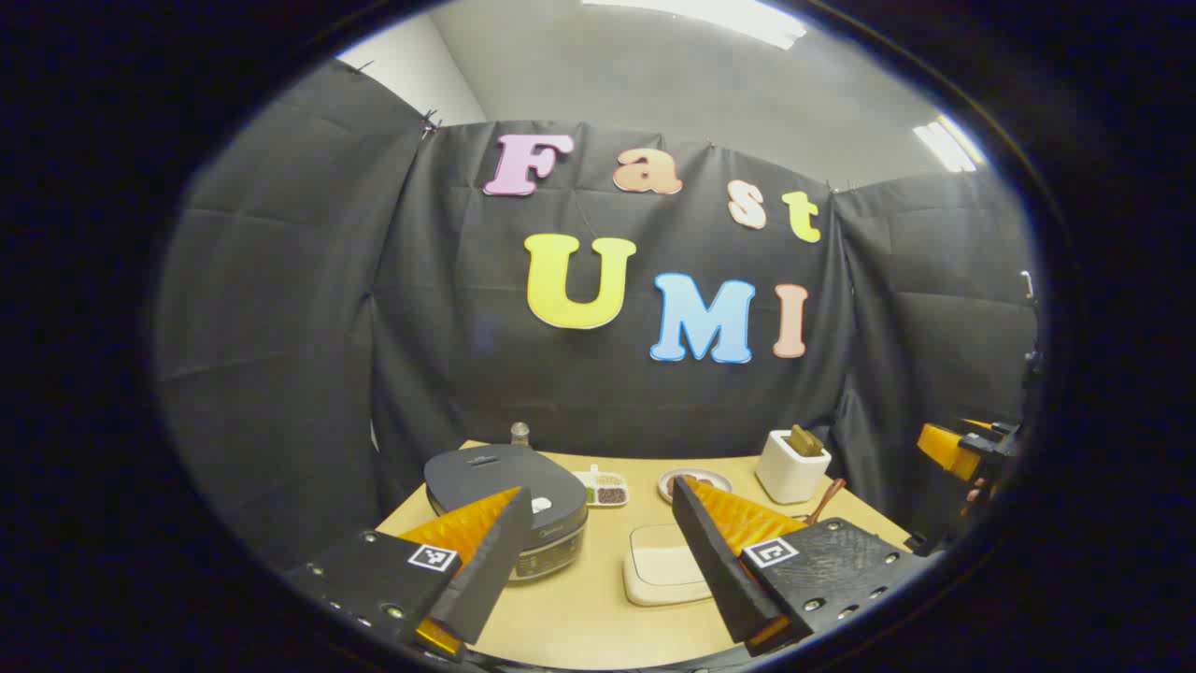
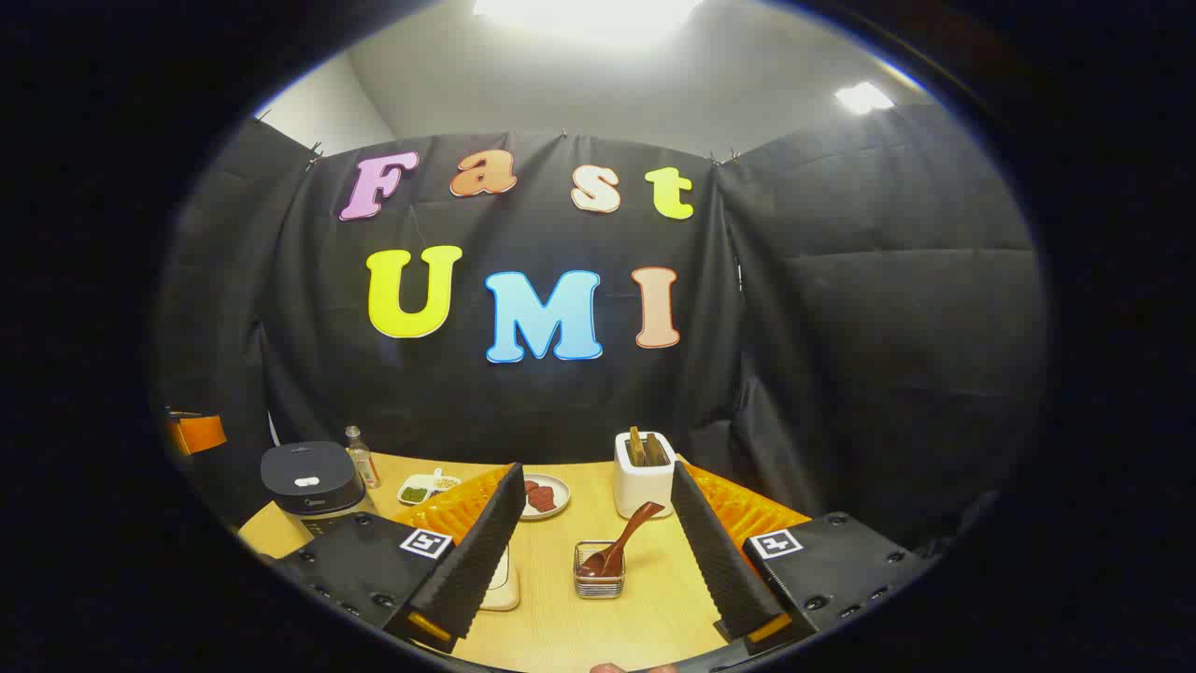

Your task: Close the left gripper, press the button to open the rice cooker; take a wooden spoon from the chopstick holder with the right hand, scoop a spoonful of rice and pour it into the rice cooker, then put the wooden spoon back into the chopstick holder.

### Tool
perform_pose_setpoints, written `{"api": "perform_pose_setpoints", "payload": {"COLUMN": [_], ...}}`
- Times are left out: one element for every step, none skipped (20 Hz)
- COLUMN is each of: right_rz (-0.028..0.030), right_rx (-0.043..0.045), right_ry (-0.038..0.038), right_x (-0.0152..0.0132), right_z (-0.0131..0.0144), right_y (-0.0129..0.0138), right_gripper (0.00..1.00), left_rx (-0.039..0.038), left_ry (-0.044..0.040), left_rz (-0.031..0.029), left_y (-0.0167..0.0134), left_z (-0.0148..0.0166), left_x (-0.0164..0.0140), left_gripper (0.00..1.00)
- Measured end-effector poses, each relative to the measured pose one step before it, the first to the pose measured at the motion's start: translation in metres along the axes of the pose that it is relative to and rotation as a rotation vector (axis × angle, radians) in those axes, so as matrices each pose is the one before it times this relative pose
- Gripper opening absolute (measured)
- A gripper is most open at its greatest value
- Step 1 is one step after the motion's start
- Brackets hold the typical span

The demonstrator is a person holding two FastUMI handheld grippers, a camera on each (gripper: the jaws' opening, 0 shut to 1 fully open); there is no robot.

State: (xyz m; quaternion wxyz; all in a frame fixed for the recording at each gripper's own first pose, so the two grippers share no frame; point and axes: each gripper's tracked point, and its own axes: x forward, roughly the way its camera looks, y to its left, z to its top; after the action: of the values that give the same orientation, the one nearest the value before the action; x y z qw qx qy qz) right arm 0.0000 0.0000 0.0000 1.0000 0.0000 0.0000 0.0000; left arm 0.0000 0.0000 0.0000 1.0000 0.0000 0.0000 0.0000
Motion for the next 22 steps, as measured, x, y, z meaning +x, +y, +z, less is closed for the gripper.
{"api": "perform_pose_setpoints", "payload": {"right_rz": [0.01121,0.00644,0.00638,0.00969,0.01126,0.0114,0.01222,0.01036,0.01079,0.01223,0.01145,0.013,0.01244,0.01113,0.00979,0.00921,0.00896,0.00788,0.00866,0.00853,0.00859,0.00888], "right_rx": [0.01647,0.00672,0.00117,0.00148,0.00309,0.00331,0.00154,-0.00162,-0.00388,-0.00455,-0.00422,-0.00307,-0.00226,-0.00134,0.00063,0.00045,-0.00167,-0.00251,-0.00025,0.003,0.0044,0.00335], "right_ry": [0.00342,0.00749,0.01315,0.01335,0.00913,0.00725,0.00395,-0.00214,-0.0037,-0.003,-0.00039,0.00305,0.00447,0.00482,0.00292,0.00238,0.00366,0.00324,0.00323,0.00324,0.0034,0.00348], "right_x": [-0.00011,0.00201,0.00306,0.00517,0.00358,0.00221,0.00205,0.00117,0.00187,0.00206,0.00181,0.00162,0.00154,0.0013,0.00085,0.00095,0.00182,0.00203,0.00243,0.00278,0.0025,0.00337], "right_z": [-0.00284,-0.00277,-0.00354,-0.0046,-0.00198,-0.00208,0.0002,0.00149,0.00127,-0.00021,-0.00014,-0.00123,-0.00127,-0.00189,-0.0006,-0.00001,-0.00177,-0.00207,-0.00014,-0.00175,-0.00049,-0.00061], "right_y": [0.00153,-0.00083,-0.00019,0.00054,0.00056,0.00053,0.0007,0.00112,0.00071,0.00123,0.00122,0.00107,0.00082,-0.00018,-0.00004,-0.00082,-0.00067,-0.0015,-0.00174,-0.0015,-0.00213,-0.00261], "right_gripper": [0.97,0.99,0.97,0.99,0.97,0.97,0.99,0.99,0.99,1.0,0.99,0.99,0.99,0.99,0.97,0.99,0.99,0.99,0.99,0.99,0.99,1.0], "left_rx": [-0.00298,-0.00237,0.00127,0.00026,-0.00176,-0.00118,-0.00111,-0.00166,-0.00242,-0.00155,-0.00045,0.00059,0.0002,-0.0005,0.00006,-0.00067,-0.00168,-0.00345,-0.00533,-0.00443,-0.0031,-0.00185], "left_ry": [-0.00797,-0.00401,0.00203,0.00496,0.00261,-0.00241,-0.0024,-0.00163,-0.00215,-0.00142,-0.00014,-0.00018,-0.00092,-0.00057,-0.00261,-0.00393,-0.00187,-0.00152,-0.00009,-0.00005,0.00145,0.00033], "left_rz": [-0.00083,-0.00263,-0.00007,0.00241,0.00367,0.0093,0.01102,0.01317,0.01048,0.01038,0.01017,0.00983,0.00869,0.0074,0.00605,0.00665,0.00686,0.00646,0.00411,0.00773,0.01119,0.01277], "left_y": [-0.00532,-0.00602,-0.00363,-0.00252,-0.00142,-0.00013,0.00094,0.0026,0.0008,0.0004,0.00035,-0.00031,-0.00095,-0.00143,-0.00151,-0.00182,-0.00152,-0.00194,-0.00283,-0.00231,-0.00096,-0.00145], "left_z": [0.00459,0.00027,0.00035,-0.00193,0.00013,0.00056,0.00155,0.00078,0.00154,0.00088,0.00003,-0.00138,0.00054,-0.00062,0.00113,0.00159,0.00097,0.00007,0.00087,0.00011,0.00203,0.00003], "left_x": [0.00004,0.00148,0.00124,0.00033,0.00034,-0.0015,-0.00108,-0.00211,-0.00132,-0.00248,-0.00128,-0.0013,0.00007,-0.00188,-0.00099,-0.0008,-0.00041,-0.00108,0.00007,0.00039,0.0015,-0.00027], "left_gripper": [0.97,0.95,0.95,0.95,0.95,0.95,0.95,0.95,0.95,0.95,0.95,0.94,0.94,0.95,0.94,0.94,0.95,0.94,0.97,0.97,0.97,0.95]}}
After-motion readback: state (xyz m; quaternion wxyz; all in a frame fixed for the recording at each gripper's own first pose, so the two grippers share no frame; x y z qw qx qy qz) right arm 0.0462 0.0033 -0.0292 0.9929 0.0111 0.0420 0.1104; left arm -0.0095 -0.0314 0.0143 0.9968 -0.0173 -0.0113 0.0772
